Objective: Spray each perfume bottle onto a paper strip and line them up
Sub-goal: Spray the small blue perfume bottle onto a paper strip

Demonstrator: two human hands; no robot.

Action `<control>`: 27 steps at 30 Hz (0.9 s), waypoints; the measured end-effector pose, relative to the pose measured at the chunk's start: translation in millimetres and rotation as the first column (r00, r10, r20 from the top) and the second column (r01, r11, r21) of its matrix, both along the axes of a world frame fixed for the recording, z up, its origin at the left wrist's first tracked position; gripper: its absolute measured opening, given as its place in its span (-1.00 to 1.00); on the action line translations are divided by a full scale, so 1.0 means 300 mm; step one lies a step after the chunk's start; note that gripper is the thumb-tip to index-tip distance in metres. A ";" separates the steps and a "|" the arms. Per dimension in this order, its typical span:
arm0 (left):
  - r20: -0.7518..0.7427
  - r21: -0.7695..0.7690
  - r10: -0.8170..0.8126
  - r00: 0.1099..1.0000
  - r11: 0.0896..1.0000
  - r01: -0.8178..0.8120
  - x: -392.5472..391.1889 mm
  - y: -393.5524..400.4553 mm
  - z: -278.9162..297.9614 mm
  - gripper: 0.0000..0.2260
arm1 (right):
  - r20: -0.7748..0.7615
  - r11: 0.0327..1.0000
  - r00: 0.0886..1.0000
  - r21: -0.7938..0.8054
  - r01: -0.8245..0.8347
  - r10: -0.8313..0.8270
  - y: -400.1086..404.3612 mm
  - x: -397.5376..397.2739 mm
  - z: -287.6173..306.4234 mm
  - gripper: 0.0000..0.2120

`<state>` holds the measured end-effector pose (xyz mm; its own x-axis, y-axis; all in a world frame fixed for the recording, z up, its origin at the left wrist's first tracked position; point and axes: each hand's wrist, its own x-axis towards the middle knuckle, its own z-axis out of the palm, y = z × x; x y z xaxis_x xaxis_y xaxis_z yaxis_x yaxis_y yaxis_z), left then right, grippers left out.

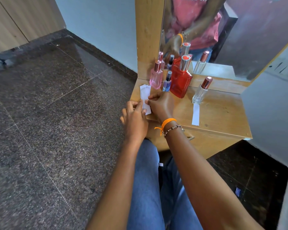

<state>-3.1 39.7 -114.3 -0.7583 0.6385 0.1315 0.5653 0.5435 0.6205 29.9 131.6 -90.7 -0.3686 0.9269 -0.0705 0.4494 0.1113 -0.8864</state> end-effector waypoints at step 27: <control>0.085 0.006 0.016 0.996 1.000 -0.016 0.002 0.006 0.021 -0.64 | -0.090 0.999 0.995 -0.016 -0.052 0.050 0.006 0.087 0.052 -0.86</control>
